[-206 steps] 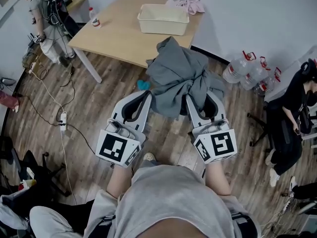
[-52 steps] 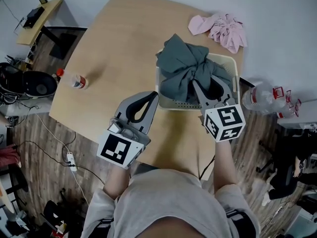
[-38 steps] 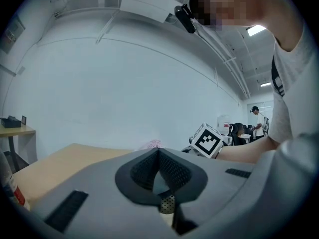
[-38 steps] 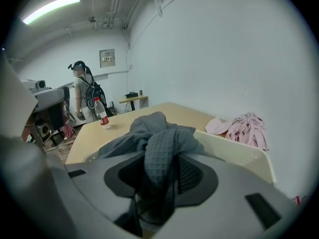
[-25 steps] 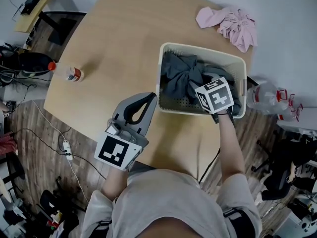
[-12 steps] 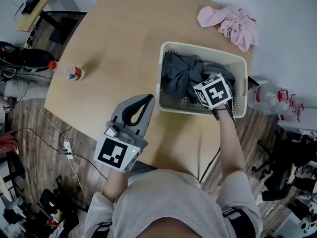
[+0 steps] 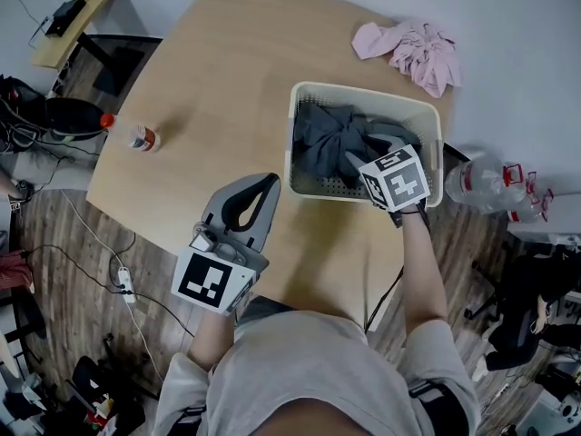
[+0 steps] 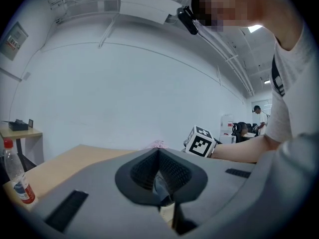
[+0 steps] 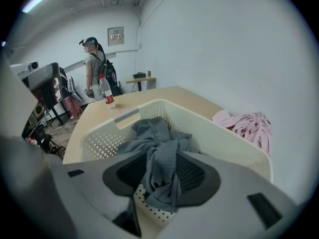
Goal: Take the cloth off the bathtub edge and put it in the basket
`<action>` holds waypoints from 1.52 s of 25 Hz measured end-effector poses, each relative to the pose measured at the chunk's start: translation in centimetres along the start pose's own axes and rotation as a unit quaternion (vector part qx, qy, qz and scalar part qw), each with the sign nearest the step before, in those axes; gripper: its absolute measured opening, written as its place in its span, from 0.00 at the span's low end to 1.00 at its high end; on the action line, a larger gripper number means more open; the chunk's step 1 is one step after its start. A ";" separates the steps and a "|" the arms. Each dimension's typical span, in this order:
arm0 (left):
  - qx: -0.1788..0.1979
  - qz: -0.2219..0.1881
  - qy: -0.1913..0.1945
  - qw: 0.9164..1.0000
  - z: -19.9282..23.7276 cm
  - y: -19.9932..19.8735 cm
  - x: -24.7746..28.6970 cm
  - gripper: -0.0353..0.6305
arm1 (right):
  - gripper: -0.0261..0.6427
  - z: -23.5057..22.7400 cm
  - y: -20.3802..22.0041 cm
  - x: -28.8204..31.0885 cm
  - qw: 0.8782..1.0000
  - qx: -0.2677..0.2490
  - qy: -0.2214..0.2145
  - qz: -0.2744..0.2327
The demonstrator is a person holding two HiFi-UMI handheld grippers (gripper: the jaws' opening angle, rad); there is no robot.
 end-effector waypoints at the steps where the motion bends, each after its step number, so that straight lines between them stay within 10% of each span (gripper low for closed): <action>1: 0.003 -0.003 0.003 1.000 -0.3 -0.1 -0.2 0.05 | 0.29 0.2 0.0 -0.7 1.000 0.009 0.002 -0.017; 6: 0.021 -0.009 0.016 1.000 -2.0 -0.3 -1.3 0.05 | 0.06 1.9 0.6 -4.5 0.995 0.035 0.010 -0.095; 38: 0.096 -0.067 0.072 0.991 -12.3 0.0 -12.6 0.05 | 0.05 17.6 10.5 -23.7 0.928 0.078 0.065 -0.360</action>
Point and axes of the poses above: the fingertips, and each gripper's own axes: x forward along the fingers, z to its left, y out of its underside, the point moved 5 cm from there along -x, backward along the fingers, and after that the axes turned 15 degrees about z, right-handed, at the moved point
